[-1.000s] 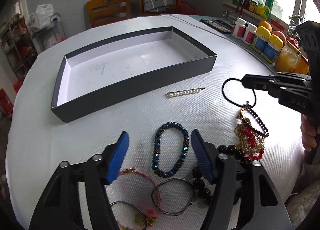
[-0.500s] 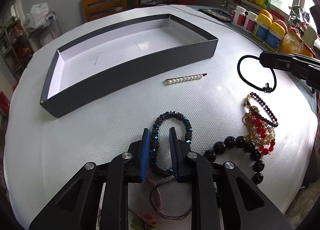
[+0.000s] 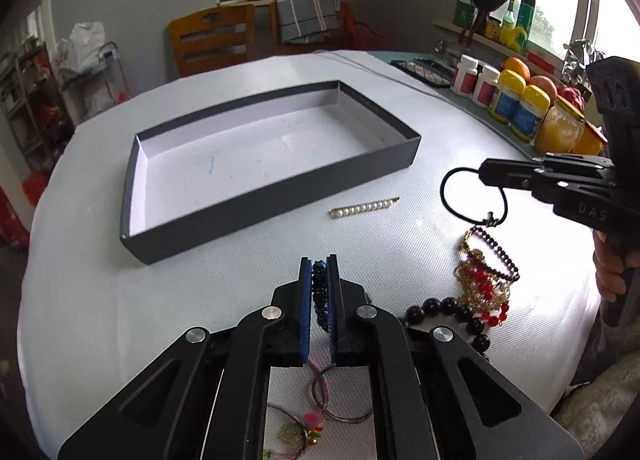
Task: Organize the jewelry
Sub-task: 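Carry the hair tie and blue bracelet with both tools into the gray box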
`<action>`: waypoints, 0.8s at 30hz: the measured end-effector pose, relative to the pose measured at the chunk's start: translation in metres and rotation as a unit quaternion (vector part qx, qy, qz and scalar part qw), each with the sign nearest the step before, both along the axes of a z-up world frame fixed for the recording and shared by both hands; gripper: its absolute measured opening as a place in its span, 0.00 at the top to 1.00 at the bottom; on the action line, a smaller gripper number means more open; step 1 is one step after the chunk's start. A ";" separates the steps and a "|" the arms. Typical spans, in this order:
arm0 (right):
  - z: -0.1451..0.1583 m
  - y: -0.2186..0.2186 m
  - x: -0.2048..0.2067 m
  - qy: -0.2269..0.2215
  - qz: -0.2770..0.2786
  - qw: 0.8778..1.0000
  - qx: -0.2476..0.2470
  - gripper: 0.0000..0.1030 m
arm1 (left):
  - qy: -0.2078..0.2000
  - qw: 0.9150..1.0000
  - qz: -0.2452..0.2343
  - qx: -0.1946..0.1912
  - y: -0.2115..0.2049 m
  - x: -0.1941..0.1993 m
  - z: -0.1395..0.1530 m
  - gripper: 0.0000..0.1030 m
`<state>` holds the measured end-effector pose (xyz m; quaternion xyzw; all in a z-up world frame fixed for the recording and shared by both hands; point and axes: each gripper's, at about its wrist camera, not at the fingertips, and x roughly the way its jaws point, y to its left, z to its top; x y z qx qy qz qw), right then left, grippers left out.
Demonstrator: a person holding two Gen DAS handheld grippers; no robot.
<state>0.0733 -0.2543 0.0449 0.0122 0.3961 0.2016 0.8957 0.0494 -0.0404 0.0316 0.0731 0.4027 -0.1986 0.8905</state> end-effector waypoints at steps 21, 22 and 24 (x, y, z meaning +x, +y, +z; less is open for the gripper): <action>0.025 0.029 0.131 -0.030 -0.046 0.999 -0.003 0.97 | -0.061 0.997 0.035 0.013 0.027 0.127 0.062 0.93; 0.022 0.031 0.140 -0.026 -0.050 0.998 -0.002 0.97 | -0.059 0.997 0.038 0.016 0.027 0.136 0.058 0.93; 0.016 0.034 0.157 -0.018 -0.055 0.998 0.007 0.97 | -0.041 0.998 0.039 0.007 0.029 0.155 0.047 0.93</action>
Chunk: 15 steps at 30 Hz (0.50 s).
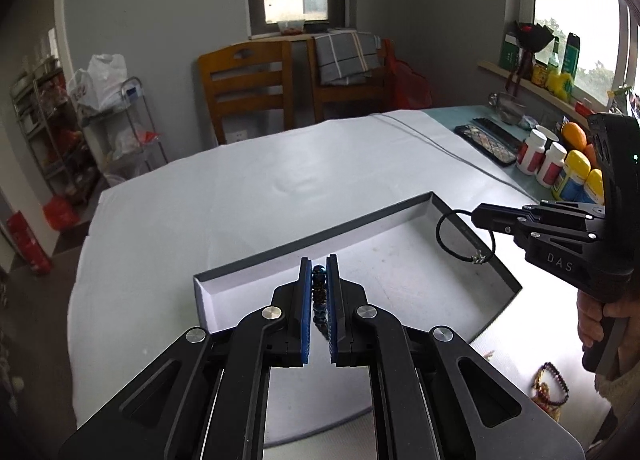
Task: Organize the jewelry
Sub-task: 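Carry the hair tie and blue bracelet with both tools into the gray box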
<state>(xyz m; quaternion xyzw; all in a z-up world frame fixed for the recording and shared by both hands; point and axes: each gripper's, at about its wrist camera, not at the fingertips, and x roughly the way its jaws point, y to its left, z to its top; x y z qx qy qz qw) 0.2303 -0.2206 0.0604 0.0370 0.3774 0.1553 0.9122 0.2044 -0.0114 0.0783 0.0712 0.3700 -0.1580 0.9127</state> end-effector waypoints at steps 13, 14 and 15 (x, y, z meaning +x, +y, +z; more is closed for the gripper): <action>-0.047 0.019 0.053 0.083 -0.020 0.996 -0.022 0.97 | 0.072 0.995 0.067 0.033 0.031 0.048 -0.065 0.93; -0.048 0.020 0.055 0.085 -0.022 0.996 -0.031 0.97 | 0.073 0.994 0.071 0.038 0.033 0.049 -0.067 0.93; -0.049 0.022 0.056 0.086 -0.026 0.995 -0.041 0.97 | 0.074 0.994 0.075 0.040 0.035 0.050 -0.068 0.93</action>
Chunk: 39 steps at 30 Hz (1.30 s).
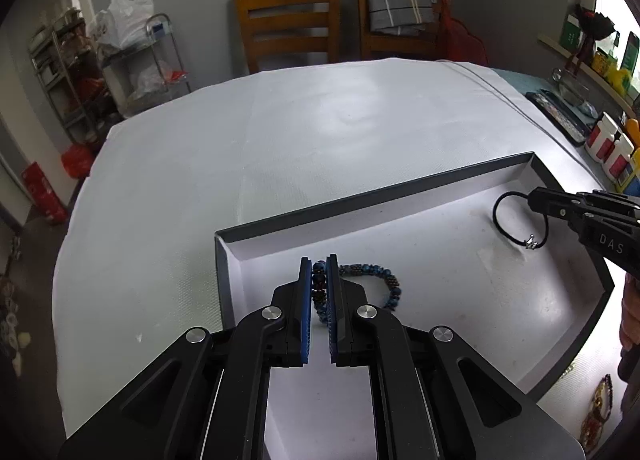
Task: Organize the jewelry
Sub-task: 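Carry the hair tie and blue bracelet with both tools into the gray box, then open both tools to drop the hair tie and bracelet in the box, then withdraw both open tools from the box back over the jewelry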
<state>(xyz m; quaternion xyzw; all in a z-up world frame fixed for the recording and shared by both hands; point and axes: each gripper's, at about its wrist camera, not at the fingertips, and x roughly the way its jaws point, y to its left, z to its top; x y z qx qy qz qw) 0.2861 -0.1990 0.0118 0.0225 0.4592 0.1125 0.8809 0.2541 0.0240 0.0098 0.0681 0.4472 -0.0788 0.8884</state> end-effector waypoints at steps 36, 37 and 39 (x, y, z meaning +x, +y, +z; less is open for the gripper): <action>0.051 -0.024 -0.076 -0.104 -0.003 0.995 0.007 0.05 | -0.075 0.997 0.029 0.002 -0.010 -0.060 0.039 0.10; 0.053 -0.024 -0.081 -0.108 -0.003 0.994 0.006 0.05 | -0.077 0.997 0.029 0.003 -0.010 -0.063 0.040 0.10; 0.054 -0.025 -0.090 -0.111 -0.003 0.994 0.006 0.05 | -0.078 0.997 0.029 0.003 -0.010 -0.071 0.042 0.10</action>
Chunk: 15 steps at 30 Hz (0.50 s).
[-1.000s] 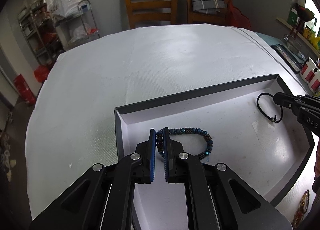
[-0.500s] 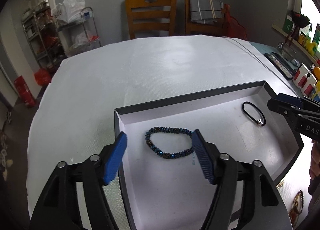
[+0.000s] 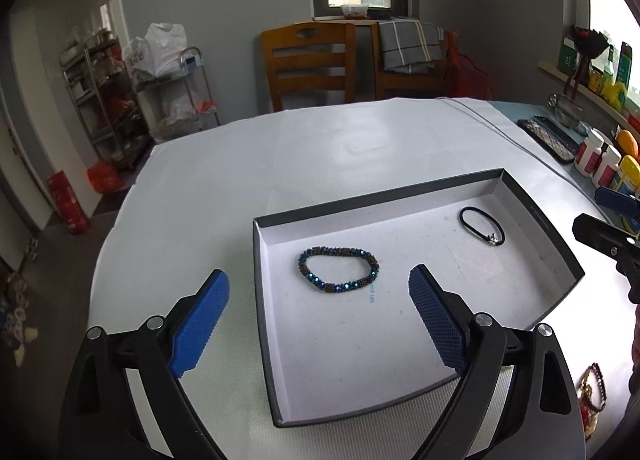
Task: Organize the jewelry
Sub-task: 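Withdraw both open tools from the box back over the jewelry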
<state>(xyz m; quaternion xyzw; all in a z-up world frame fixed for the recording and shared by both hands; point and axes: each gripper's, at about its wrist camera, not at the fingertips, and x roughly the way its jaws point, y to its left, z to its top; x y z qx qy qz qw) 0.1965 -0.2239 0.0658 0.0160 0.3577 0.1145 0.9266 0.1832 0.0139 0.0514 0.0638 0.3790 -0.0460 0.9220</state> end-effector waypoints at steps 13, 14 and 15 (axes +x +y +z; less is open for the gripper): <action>0.003 -0.010 -0.058 -0.006 0.020 1.000 -0.017 0.05 | 0.003 1.000 -0.022 -0.017 0.007 -0.066 0.003 0.09; 0.003 -0.012 -0.062 -0.007 0.021 1.000 -0.018 0.05 | 0.004 1.000 -0.023 -0.017 0.009 -0.071 0.003 0.09; 0.004 -0.014 -0.065 -0.007 0.021 1.000 -0.019 0.05 | 0.005 1.000 -0.023 -0.018 0.010 -0.076 0.003 0.09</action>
